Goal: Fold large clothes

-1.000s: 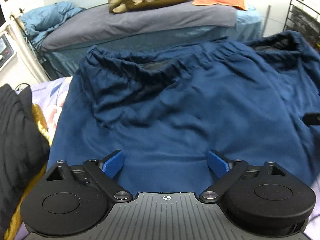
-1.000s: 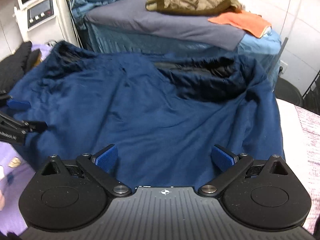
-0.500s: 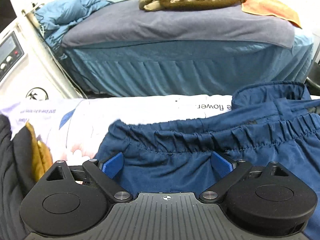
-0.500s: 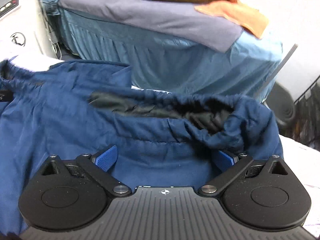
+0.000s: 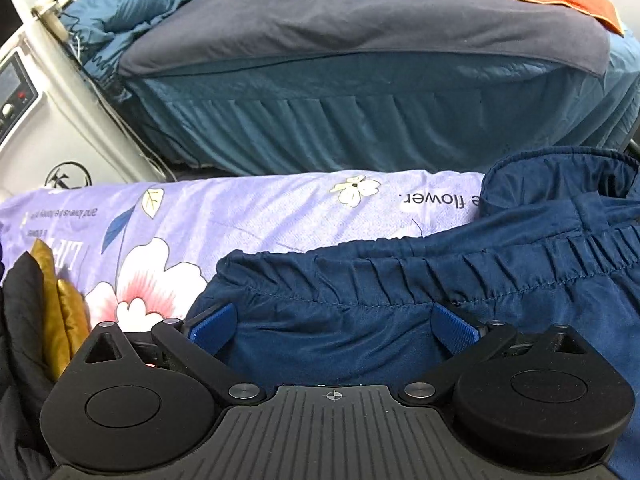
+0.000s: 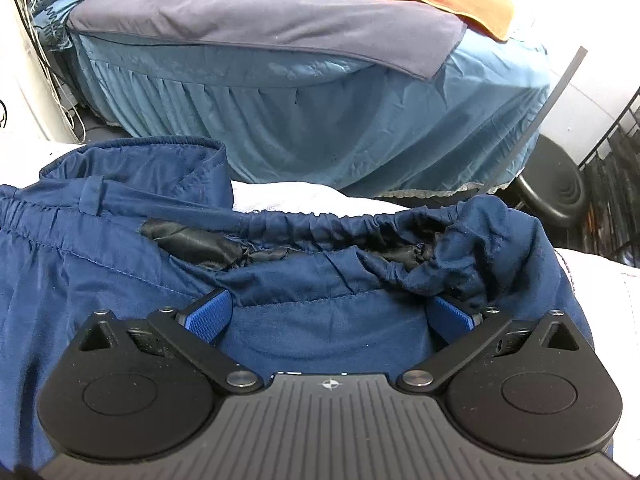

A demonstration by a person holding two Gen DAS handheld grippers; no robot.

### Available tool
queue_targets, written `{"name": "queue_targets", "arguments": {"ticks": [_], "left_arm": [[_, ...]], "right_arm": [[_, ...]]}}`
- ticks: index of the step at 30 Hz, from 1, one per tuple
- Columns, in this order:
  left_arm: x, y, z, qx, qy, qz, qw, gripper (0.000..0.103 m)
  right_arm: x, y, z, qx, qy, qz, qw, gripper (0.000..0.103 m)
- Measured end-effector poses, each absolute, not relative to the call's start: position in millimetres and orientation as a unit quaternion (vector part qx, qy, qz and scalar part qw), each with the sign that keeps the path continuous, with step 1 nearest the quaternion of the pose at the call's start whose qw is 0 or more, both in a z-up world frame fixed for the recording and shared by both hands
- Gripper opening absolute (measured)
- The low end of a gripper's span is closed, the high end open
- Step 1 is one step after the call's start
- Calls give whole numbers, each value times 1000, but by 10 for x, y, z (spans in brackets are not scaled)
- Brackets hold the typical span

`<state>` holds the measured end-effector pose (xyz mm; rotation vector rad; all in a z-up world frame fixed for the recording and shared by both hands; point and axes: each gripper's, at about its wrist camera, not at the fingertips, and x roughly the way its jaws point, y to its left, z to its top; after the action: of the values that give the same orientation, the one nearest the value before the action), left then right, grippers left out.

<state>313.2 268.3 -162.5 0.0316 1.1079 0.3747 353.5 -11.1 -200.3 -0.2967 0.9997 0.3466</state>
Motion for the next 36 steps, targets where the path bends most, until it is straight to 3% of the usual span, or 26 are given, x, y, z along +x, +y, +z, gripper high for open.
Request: {"name": "queue_targets", "arguments": {"ticks": [7,19,26,31,36], "left_arm": [[3140,2772,-1447,-12,535,160,830,103],[2848,3136,-928,-68,520,131,841,103],[2505,3251,-809,-79,507,145,846,103],[1973,3166,-795,-114,497,130,850,103],[1351,2919,-860,-86,495,127,855,103]], "right_arm": [[3623,-84,-1920,-138,504,162,837,103],[3531,-937,-1178,38,441,165,881,102],[3123,-1232,-977,-7,423,169,890,102],[2629,-1418,-1004,-27,417,168,893,102],[2025,-1487,-1042,-40,411,177,894,102]]}}
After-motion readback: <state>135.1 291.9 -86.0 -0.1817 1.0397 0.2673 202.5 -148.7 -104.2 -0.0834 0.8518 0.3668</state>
